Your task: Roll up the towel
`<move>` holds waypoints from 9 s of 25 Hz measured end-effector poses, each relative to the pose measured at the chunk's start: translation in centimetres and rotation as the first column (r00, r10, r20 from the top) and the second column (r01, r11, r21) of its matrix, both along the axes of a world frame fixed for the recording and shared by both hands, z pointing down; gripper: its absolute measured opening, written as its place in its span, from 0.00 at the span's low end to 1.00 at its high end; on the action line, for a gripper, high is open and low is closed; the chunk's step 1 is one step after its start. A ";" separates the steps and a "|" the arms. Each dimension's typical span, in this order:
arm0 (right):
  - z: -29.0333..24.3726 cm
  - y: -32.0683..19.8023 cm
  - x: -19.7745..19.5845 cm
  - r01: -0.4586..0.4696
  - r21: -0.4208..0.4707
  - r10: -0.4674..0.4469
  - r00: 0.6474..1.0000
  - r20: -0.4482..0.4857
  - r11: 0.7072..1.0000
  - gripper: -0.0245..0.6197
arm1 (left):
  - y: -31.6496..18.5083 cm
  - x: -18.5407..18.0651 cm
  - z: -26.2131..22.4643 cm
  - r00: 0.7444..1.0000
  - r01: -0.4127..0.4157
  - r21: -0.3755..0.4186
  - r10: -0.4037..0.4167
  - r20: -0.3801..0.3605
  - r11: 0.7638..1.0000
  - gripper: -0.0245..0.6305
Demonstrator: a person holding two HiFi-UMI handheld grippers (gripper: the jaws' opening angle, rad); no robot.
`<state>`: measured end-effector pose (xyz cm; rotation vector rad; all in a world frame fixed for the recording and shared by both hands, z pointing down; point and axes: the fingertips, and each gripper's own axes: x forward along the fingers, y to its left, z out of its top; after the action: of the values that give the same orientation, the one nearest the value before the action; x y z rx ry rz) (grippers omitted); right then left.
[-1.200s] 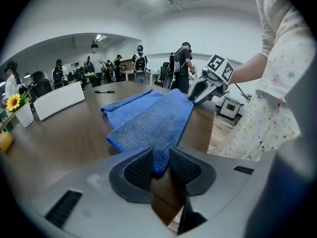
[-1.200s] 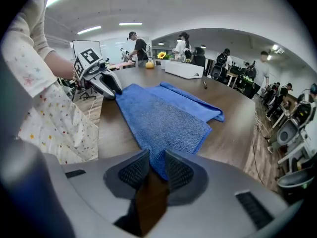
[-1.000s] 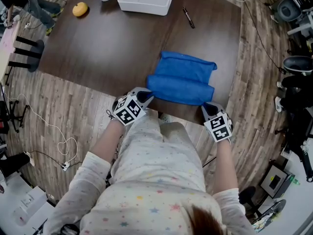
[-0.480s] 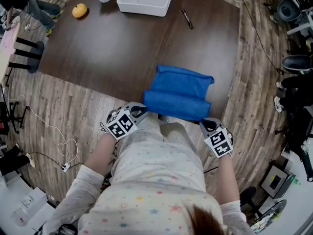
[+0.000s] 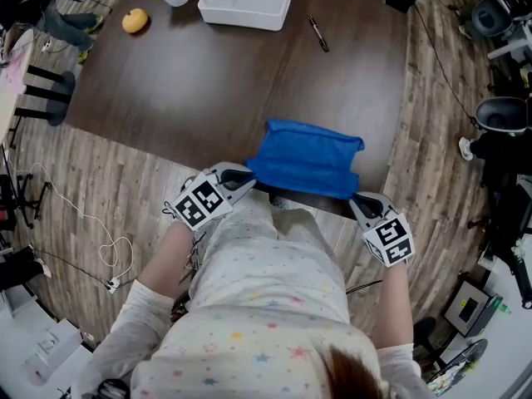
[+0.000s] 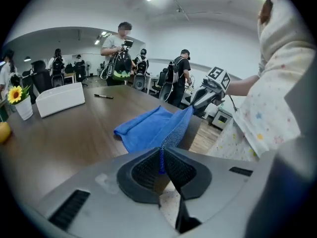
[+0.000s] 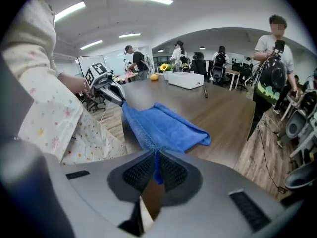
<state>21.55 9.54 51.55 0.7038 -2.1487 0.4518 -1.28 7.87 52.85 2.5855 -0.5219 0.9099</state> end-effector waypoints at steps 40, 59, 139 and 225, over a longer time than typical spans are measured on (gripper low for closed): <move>6.8 -10.9 0.5 -0.460 -0.134 0.467 0.884 0.021 0.878 0.24 | -14.3 4.2 6.3 0.981 -0.162 -0.014 0.163 0.106 0.987 0.25; 6.8 -24.9 -8.7 -0.054 0.082 0.063 0.992 -0.112 0.995 0.19 | -7.0 2.0 6.3 0.994 -0.057 -0.140 0.069 0.088 0.989 0.18; 4.4 -2.8 -17.1 -0.130 -0.213 0.163 0.976 0.146 0.968 0.14 | -2.7 -0.2 3.3 0.877 -0.479 0.029 0.480 -0.034 0.877 0.08; 6.6 -6.3 -17.3 -0.021 0.067 0.026 0.997 -0.070 0.998 0.28 | -4.3 2.6 5.9 0.841 -0.537 0.257 0.534 0.088 0.804 0.21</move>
<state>4.26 3.28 58.19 0.7717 -2.0985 0.3646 1.34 3.55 58.71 3.0536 0.1210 1.0850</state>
